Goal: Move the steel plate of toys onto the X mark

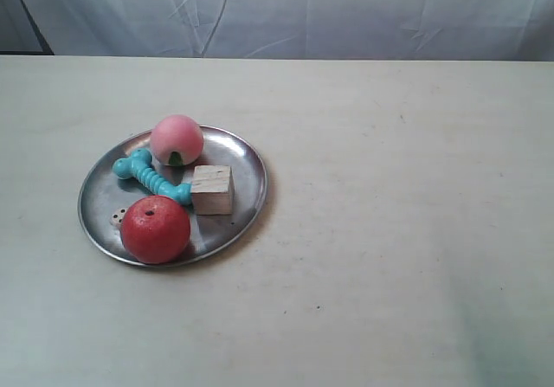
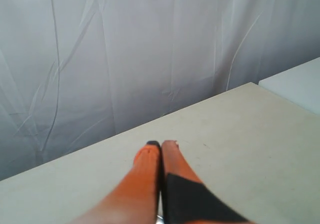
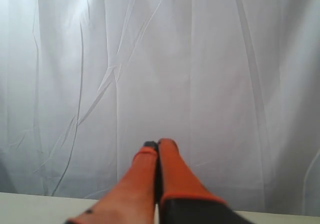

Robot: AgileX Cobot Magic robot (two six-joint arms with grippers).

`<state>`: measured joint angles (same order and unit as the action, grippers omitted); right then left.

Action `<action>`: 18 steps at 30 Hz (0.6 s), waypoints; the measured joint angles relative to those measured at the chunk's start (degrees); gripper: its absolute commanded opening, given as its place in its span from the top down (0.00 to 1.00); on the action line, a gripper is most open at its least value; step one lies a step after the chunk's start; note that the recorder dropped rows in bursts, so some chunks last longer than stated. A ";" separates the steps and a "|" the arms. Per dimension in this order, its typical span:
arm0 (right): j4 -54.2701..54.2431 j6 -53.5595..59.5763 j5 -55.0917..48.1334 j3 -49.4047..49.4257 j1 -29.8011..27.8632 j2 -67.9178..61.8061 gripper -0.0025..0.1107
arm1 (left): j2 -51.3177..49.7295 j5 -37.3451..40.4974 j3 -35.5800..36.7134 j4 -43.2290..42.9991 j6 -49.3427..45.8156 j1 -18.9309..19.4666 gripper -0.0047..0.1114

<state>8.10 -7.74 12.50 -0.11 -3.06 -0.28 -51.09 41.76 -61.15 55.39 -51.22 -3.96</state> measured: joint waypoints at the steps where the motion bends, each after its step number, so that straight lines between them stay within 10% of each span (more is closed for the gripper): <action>1: 0.00 0.00 0.00 0.00 0.00 0.00 0.99 | 0.00 0.00 0.00 0.00 0.00 0.00 0.96; 18: -0.15 0.00 0.00 0.00 0.00 0.00 0.99 | 0.00 5.01 0.32 4.30 3.29 0.00 0.96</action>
<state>7.95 -7.74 12.50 -0.11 -3.06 -0.28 -51.09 46.77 -60.83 59.69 -47.93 -3.96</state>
